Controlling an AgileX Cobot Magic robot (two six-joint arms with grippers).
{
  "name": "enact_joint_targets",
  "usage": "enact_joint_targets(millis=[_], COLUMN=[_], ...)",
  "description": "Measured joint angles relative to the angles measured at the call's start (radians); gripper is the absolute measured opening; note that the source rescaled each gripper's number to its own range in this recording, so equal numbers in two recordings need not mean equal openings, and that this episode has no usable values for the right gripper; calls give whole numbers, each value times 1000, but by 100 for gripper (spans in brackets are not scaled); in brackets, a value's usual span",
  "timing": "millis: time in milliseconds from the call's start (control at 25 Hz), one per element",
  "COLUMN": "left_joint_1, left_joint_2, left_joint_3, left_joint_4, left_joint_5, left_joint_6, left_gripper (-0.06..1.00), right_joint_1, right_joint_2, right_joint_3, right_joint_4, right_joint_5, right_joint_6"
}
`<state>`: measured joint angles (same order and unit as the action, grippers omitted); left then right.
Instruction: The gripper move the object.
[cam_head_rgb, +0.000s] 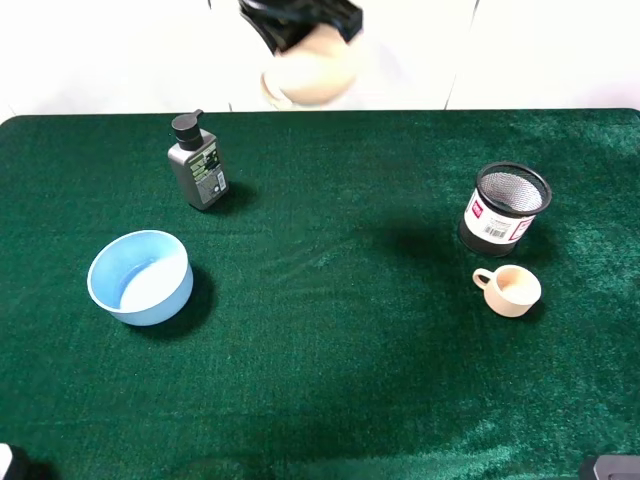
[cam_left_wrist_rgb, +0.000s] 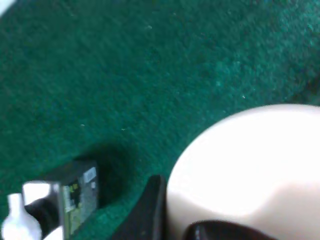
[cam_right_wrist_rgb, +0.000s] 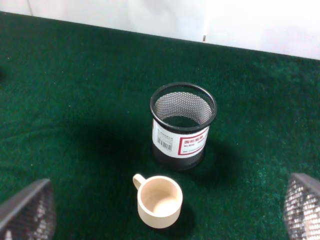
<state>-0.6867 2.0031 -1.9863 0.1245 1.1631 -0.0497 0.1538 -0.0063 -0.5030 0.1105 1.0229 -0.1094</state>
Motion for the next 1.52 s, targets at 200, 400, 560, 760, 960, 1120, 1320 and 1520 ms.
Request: enact_joint_targets(millis=[200, 400, 560, 760, 960, 1120, 1320, 1520], left_joint_1=[53, 115, 177, 274, 371, 453, 533, 544], left_joint_2=[-70, -171, -263, -389, -521, -601, -647, -647], left_joint_3=[26, 130, 233, 363, 509, 626, 753, 861], left_joint_4=[3, 29, 46, 65, 124, 164, 227, 281], left_joint_5=[0, 0, 0, 0, 0, -1, -3, -4], left_joint_6=[-7, -25, -50, -75, -112, -149, -211, -285], left_gripper=[0, 0, 0, 0, 0, 0, 0, 0], right_joint_1=[0, 0, 0, 0, 0, 0, 0, 0], right_joint_2=[0, 0, 0, 0, 0, 0, 0, 0], right_joint_3=[0, 0, 0, 0, 0, 0, 0, 0], right_joint_4=[0, 0, 0, 0, 0, 0, 0, 0], right_joint_5=[0, 0, 0, 0, 0, 0, 0, 0], right_joint_6=[0, 0, 0, 0, 0, 0, 0, 0])
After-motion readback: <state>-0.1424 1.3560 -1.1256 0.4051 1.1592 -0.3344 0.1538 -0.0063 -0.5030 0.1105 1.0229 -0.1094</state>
